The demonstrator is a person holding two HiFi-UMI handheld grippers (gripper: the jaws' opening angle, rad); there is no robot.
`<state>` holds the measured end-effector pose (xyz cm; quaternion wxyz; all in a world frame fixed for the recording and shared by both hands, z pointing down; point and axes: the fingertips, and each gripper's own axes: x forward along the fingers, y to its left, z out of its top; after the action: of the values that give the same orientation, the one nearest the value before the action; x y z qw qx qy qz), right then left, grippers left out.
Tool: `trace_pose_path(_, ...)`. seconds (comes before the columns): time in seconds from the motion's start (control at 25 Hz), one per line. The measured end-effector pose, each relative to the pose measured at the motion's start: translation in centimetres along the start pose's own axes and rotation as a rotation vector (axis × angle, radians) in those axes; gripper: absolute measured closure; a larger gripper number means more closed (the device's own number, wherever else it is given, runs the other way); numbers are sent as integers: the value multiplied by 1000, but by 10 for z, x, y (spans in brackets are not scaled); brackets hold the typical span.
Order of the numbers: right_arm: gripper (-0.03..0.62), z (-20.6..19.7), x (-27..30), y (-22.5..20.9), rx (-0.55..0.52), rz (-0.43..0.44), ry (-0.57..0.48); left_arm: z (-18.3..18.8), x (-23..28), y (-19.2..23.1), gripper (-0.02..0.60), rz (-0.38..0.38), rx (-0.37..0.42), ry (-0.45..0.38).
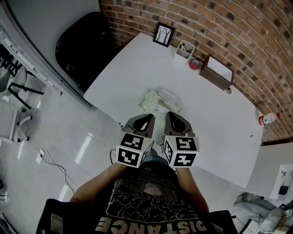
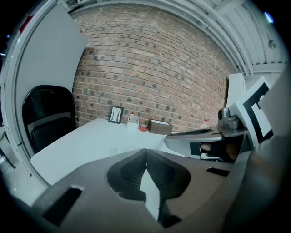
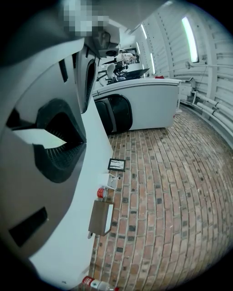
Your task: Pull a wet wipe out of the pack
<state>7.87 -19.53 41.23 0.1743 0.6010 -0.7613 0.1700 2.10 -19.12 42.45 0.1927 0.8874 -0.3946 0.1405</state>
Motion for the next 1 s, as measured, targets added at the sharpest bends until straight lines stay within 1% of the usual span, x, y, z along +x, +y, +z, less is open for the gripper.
trace_pose_path(0.56,577,-5,-28,8,12,-17,-31,-6,-21,-13,569,-2,10,-16)
trace_pose_path(1.0,577,-5,-55,17,-5,-22,-55,-5,-35,-30,569,-20,22,-45)
